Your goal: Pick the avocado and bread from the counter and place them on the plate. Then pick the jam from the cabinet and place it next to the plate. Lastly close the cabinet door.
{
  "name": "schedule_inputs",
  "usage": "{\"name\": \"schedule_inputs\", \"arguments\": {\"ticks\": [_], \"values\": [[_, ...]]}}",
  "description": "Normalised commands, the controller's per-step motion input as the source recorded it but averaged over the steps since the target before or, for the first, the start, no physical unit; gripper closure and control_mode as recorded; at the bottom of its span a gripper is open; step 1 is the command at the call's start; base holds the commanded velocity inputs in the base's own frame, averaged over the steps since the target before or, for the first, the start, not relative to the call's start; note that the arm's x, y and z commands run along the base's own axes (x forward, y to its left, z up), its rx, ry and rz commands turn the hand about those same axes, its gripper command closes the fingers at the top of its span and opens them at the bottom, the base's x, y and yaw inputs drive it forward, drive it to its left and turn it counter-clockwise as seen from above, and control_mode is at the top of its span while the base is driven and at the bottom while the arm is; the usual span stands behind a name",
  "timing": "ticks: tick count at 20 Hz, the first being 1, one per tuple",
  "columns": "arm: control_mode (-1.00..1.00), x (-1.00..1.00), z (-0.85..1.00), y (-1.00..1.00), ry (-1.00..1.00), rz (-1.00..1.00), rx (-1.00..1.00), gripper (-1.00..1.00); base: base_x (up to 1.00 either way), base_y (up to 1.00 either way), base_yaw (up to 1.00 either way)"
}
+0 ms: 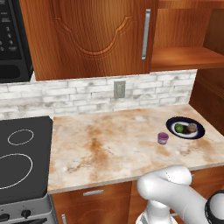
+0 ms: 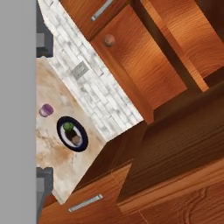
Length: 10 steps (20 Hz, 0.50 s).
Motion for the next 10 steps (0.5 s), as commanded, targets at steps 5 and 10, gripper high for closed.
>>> {"name": "schedule_inputs", "arguments": {"ticks": [5, 10], "values": [[-1.00, -0.06, 0.22, -0.43, -0.06, -0.01, 0.00, -1.00, 0.00, 0.00, 0.00], [-1.00, -0.12, 0.19, -0.56, -0.02, -0.02, 0.00, -1.00, 0.00, 0.00, 0.00]]}}
